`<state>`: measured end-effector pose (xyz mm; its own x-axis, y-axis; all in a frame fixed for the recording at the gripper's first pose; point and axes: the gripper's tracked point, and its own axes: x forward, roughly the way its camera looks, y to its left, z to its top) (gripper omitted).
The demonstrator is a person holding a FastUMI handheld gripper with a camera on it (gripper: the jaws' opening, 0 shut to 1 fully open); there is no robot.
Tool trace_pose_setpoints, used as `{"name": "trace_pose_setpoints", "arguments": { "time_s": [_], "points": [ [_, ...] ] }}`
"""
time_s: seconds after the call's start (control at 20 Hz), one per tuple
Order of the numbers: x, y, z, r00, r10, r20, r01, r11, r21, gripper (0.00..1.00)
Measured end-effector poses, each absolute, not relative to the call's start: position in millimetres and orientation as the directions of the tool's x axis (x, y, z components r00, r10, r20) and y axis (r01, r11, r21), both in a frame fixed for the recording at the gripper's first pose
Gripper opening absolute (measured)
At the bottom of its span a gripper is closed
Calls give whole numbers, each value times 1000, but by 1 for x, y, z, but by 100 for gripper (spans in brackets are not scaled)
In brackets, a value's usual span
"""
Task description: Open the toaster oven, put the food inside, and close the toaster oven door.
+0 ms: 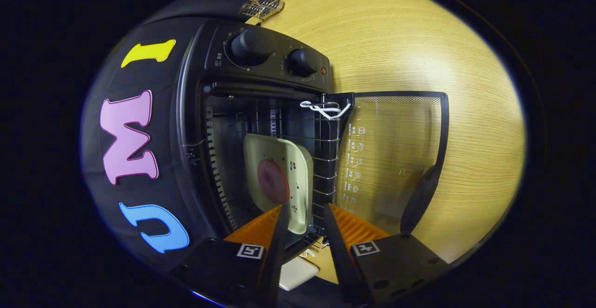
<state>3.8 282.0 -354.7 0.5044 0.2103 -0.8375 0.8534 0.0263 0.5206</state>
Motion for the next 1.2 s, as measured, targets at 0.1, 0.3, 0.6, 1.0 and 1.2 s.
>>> {"name": "trace_pose_setpoints", "arguments": {
  "time_s": [0.1,0.3,0.6,1.0,1.2],
  "points": [
    [-3,284,-350,499,232,-835,849,62,525,63],
    [-8,284,-330,539,283,-794,785,173,595,95],
    [-26,278,-311,597,365,-715,590,405,699,98],
    [-76,258,-307,619,379,-688,196,773,603,99],
    [-109,258,-326,562,340,-754,105,875,473,99]
  ]
}}
